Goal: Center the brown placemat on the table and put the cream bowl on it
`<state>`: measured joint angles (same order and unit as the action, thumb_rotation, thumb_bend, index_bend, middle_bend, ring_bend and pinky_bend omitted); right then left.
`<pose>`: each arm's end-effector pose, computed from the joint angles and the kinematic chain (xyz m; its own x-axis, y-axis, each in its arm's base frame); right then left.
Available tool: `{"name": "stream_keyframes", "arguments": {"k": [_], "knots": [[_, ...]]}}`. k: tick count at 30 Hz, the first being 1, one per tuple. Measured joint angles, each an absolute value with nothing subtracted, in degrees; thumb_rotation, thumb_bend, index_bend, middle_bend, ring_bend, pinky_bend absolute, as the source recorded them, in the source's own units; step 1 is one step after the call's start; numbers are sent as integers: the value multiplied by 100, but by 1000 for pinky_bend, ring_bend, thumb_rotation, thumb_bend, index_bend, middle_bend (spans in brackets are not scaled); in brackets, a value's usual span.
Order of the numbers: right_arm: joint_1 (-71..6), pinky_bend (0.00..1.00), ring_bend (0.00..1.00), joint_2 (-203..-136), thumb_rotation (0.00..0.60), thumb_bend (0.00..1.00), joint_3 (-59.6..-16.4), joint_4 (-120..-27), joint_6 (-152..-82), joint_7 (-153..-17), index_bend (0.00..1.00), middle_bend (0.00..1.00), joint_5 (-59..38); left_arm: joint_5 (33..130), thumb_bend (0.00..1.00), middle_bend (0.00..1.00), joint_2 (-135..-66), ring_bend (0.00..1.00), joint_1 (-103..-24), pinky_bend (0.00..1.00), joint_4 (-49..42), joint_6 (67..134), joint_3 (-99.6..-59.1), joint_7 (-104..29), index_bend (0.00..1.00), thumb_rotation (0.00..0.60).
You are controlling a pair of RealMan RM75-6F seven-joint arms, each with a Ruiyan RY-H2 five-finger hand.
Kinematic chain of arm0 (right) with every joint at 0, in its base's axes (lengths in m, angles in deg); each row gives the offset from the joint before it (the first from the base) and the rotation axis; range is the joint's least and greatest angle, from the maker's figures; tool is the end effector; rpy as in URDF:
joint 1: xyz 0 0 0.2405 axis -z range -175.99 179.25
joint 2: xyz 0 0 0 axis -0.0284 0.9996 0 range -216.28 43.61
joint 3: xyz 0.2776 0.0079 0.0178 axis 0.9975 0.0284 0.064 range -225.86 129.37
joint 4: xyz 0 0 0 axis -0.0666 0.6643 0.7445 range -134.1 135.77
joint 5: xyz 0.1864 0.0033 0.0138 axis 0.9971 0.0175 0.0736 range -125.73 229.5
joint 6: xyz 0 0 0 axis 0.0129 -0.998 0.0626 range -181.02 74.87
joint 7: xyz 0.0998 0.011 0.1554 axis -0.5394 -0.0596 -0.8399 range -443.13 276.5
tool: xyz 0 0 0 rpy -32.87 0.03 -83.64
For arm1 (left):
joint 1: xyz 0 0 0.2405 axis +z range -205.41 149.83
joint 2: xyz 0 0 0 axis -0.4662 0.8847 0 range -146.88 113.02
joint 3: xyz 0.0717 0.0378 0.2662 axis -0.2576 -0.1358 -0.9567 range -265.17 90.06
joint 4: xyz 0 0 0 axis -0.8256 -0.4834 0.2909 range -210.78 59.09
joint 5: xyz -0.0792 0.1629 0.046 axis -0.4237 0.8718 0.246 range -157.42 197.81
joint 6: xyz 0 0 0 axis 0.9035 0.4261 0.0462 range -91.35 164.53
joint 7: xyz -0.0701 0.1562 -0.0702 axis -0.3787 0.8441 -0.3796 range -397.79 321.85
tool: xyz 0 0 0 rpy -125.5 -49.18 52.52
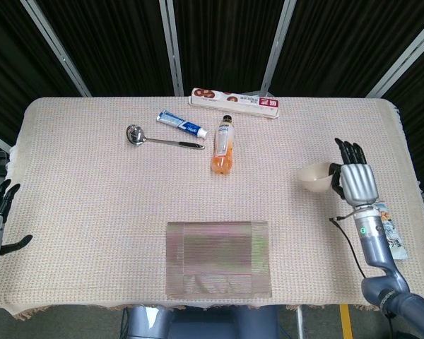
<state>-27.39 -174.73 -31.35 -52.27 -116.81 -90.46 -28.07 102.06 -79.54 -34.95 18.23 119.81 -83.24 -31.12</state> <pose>-0.3043 -0.4132 0.1119 0.4237 0.0617 0.9037 -0.8997 -0.0871 0.4278 -0.3197 0.2389 0.1999 0.4903 -0.0031 0.8715 0.8714 0.0213 -0.4902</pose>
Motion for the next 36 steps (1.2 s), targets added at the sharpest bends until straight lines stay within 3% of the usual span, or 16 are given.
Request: {"name": "stream_keyframes", "arguments": {"k": [1, 3, 5, 6, 8, 9, 11, 21, 36], "knots": [[-2833, 0, 0, -17566, 600, 589, -3070, -5044, -11521, -9027, 823, 0, -2700, 10174, 0, 0, -7965, 0, -3501, 0, 1808, 11965, -8314, -3097, 0, 600], [-2959, 0, 0, -17714, 600, 577, -2989, -4789, -11312, -9007, 728, 0, -2554, 10124, 0, 0, -7982, 0, -3510, 0, 1785, 11942, -8298, -3076, 0, 600], [-3075, 0, 0, -17877, 600, 474, -2928, -4529, -11124, -8996, 364, 0, -2400, 10065, 0, 0, -7998, 0, -3515, 0, 1756, 11919, -8283, -3059, 0, 600], [-3110, 0, 0, -17942, 600, 357, -2916, -4432, -11066, -8997, 166, 0, -2365, 10043, 0, 0, -8004, 0, -3517, 0, 1744, 11910, -8276, -3054, 0, 600], [-3159, 0, 0, -18059, 600, 129, -2941, -4273, -10939, -9035, 0, 0, -2341, 9997, 0, 0, -8012, 0, -3518, 0, 1722, 11895, -8263, -3051, 0, 600], [-3162, 0, 0, -18078, 600, 42, -2981, -4248, -10916, -9073, 0, 0, -2363, 9981, 0, 0, -8013, 0, -3517, 0, 1716, 11892, -8257, -3057, 0, 600], [-3150, 0, 0, -18055, 600, 0, -3106, -4241, -10922, -9186, 0, 0, -2478, 9968, 0, 0, -8009, 0, -3514, 0, 1710, 11895, -8246, -3074, 0, 600], [-2722, 0, 0, -17200, 600, 0, -3615, -5021, -11786, -9407, 0, 0, -3178, 10108, 0, 0, -7954, 0, -3505, 0, 1792, 11945, -8273, -3180, 0, 600], [-1303, 0, 0, -15335, 600, 0, -4093, -8497, -13171, -9165, 0, 0, -3268, 10781, 0, 0, -8033, 0, -3610, 0, 1933, 11860, -8552, -3016, 0, 600]]}}
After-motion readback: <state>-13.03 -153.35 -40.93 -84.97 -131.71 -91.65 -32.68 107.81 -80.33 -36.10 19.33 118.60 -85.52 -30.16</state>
